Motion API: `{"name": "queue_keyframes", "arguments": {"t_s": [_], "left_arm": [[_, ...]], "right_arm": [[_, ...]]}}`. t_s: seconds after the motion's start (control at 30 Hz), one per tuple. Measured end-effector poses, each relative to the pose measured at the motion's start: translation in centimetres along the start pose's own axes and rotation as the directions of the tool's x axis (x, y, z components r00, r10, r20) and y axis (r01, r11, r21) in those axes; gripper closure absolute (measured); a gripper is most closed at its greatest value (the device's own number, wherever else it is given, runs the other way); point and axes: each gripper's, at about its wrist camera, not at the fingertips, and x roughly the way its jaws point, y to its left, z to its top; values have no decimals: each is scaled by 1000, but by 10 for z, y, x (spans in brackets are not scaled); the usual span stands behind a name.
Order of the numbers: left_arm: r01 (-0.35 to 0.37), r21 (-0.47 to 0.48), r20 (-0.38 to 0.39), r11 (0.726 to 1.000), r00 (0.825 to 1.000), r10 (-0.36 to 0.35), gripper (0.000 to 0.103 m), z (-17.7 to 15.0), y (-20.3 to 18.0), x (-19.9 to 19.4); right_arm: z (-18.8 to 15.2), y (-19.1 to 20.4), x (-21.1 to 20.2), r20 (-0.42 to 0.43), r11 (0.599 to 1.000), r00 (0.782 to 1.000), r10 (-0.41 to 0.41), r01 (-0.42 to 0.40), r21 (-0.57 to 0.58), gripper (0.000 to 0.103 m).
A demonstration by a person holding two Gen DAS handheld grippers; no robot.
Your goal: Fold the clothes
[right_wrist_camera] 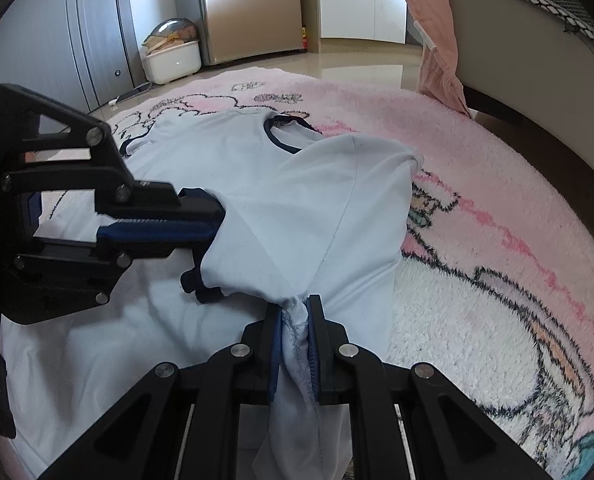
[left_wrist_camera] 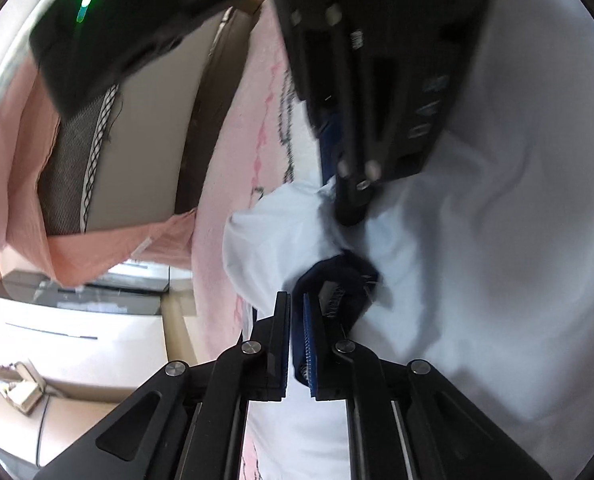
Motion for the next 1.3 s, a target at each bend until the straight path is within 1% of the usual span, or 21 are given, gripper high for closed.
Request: {"name": "queue_keyframes", "arguments": {"t_s": [0.13,0.33,0.5,0.53,0.6,0.63,0.67,0.7,0.73,0.87,0.93,1.0,1.1,1.17,1.3], "left_arm": [[6,-4,-8,1000,1000,-6,96,-2,4,6],[0,8,-13,1000,1000,0,96,-9,-5,7],[-47,38,-16,998,999,48,96,-8,-14,9],[-50,28,-9,998,999,51,93,-6,-13,8],[-55,4,9,998,998,55,73,-4,-10,4],[-67,-9,26,998,997,67,38,-2,-7,1],[-80,-16,40,997,996,81,10,-1,-5,-3],[-74,-20,52,997,996,75,6,0,-3,-4],[-66,-23,63,998,996,68,6,1,0,-6],[-64,-9,57,998,996,64,6,2,0,-3],[-59,-26,54,998,997,60,6,2,4,-5],[-37,-43,57,998,998,40,6,1,9,-11],[-65,-16,68,998,995,66,6,-3,9,-21],[-122,-4,69,993,990,122,6,-4,10,-22],[-117,-28,67,993,991,118,6,2,14,-12]], "right_arm": [[0,-1,0,-3,1000,1000,6,-6,8,93],[0,-3,1,-7,1000,1000,18,-18,25,93],[-1,-4,3,-11,999,1000,18,-18,28,93],[-1,-4,3,-12,999,1000,19,-19,30,93],[-1,-4,4,-13,999,1000,20,-19,31,93],[-1,-4,4,-15,999,1000,20,-20,31,93],[-1,-4,4,-16,999,1000,21,-21,31,93],[-2,-4,4,-17,999,1000,23,-22,32,93],[-2,-5,4,-17,999,1000,24,-23,35,93],[-2,-5,5,-18,999,1000,25,-25,40,93],[-2,-6,5,-18,999,999,27,-27,43,93],[-2,-6,5,-18,999,999,30,-29,46,93],[-2,-7,5,-19,998,999,32,-31,48,93],[-1,-7,5,-20,998,999,31,-30,48,93],[-2,-7,4,-21,998,999,30,-29,51,92]]}}
